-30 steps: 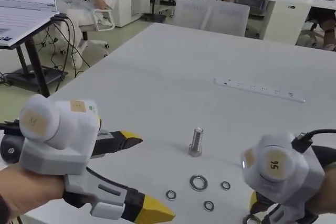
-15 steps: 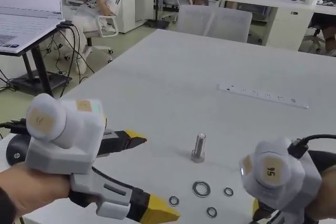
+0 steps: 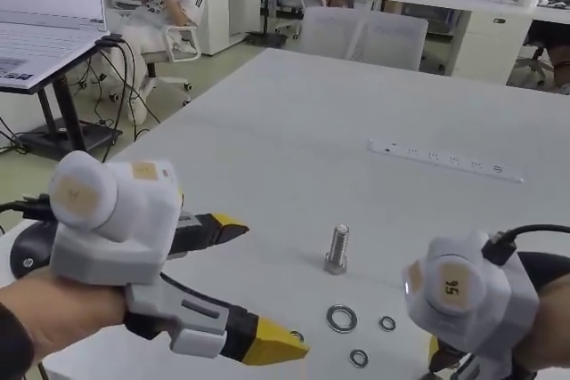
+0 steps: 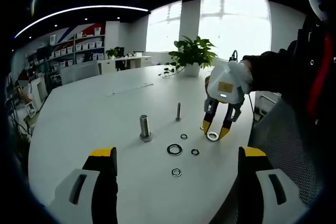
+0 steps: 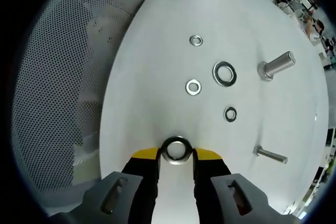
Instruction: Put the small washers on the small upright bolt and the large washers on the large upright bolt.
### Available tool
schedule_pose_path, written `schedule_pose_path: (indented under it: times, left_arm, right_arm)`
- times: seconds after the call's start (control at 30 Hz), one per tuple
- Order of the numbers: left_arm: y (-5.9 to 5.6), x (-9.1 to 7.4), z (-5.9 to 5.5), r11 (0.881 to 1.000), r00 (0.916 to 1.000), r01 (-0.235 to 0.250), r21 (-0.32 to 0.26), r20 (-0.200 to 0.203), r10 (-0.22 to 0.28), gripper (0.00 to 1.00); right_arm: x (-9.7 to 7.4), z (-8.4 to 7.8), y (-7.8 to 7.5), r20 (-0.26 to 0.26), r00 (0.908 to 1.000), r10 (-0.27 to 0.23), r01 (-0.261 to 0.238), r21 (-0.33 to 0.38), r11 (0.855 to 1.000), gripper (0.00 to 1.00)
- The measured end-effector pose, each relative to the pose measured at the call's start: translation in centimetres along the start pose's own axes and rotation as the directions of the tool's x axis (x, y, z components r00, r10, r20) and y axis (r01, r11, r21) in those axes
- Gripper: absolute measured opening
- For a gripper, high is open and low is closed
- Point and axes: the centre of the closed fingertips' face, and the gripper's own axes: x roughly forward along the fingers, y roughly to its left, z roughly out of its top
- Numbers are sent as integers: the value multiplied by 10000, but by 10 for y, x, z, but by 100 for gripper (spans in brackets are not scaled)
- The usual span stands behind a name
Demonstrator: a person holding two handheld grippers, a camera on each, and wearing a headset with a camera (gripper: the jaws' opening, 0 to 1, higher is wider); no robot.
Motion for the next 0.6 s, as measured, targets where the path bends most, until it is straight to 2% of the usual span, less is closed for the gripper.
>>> schedule_pose_path:
  times: [0.6]
  left_arm:
    - [11, -4, 5, 9980, 9975, -618, -163, 339, 623, 94]
  right_arm:
    - [-1, 0, -1, -74, 10000, -16, 17, 231, 9997, 24]
